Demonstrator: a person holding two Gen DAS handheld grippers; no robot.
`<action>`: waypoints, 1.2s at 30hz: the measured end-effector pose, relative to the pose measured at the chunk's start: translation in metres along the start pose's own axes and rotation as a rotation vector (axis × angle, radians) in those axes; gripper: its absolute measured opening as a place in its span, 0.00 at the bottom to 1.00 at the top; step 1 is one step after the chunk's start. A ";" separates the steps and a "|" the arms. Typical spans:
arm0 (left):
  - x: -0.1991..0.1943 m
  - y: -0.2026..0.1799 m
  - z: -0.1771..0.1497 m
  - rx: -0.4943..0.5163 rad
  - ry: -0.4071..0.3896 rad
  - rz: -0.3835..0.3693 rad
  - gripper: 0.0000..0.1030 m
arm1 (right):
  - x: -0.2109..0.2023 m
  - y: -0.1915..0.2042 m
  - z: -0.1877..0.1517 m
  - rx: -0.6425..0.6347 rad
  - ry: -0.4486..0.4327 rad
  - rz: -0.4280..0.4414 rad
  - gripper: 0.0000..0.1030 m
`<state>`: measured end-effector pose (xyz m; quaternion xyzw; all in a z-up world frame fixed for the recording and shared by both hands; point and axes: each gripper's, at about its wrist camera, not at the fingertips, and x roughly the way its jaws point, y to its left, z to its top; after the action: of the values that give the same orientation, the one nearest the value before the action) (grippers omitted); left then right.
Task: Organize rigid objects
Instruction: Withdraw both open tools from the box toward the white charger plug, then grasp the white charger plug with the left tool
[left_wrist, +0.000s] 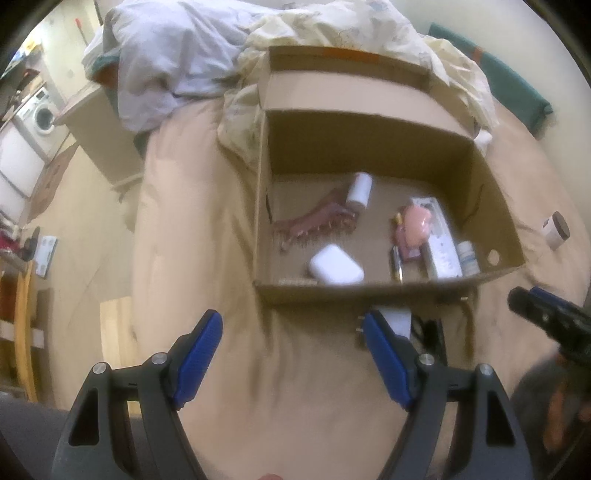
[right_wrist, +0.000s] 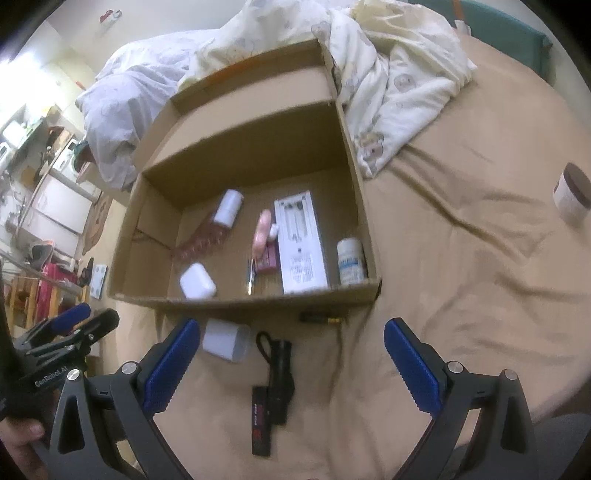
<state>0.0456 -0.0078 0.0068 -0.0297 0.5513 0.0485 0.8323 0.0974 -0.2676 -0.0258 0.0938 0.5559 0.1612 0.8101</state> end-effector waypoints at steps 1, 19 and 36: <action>0.002 0.000 -0.002 0.000 0.003 0.002 0.74 | 0.000 0.000 -0.002 0.004 0.000 0.007 1.00; 0.038 -0.011 -0.007 0.011 0.061 0.002 0.74 | 0.030 -0.031 -0.004 0.152 0.100 0.018 1.00; 0.115 -0.090 -0.013 0.193 0.202 -0.091 0.56 | 0.042 -0.033 -0.002 0.168 0.141 0.006 1.00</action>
<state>0.0886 -0.0931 -0.1046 0.0208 0.6323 -0.0456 0.7731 0.1148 -0.2835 -0.0738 0.1514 0.6228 0.1227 0.7577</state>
